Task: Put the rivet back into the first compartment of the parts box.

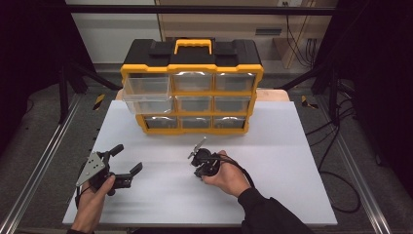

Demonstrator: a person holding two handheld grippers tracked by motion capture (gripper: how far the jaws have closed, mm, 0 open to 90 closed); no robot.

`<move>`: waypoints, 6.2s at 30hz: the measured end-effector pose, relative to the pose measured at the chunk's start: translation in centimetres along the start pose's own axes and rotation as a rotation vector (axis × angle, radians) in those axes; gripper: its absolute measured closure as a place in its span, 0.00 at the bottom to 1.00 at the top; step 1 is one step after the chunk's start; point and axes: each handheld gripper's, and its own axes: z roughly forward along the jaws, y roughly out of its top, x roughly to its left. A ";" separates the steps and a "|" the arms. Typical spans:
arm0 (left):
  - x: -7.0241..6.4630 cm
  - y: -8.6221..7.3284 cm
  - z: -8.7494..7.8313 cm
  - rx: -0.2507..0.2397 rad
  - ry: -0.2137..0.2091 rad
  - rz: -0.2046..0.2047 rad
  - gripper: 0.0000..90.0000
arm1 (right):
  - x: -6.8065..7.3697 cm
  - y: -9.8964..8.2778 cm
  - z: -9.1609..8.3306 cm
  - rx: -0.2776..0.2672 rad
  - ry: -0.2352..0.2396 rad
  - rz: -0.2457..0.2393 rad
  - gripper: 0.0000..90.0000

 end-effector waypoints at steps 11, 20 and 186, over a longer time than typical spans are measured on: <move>0.0 0.0 0.0 0.000 0.000 0.000 0.03 | 0.0 0.3 -1.6 -0.047 0.001 0.039 0.93; 0.0 0.0 0.0 0.000 0.001 0.001 0.03 | -0.2 1.2 -4.2 -0.107 -0.017 0.004 0.93; 0.1 0.0 -0.1 0.001 0.001 -0.005 0.03 | -0.1 14.6 -20.5 -0.585 -0.230 -0.083 0.49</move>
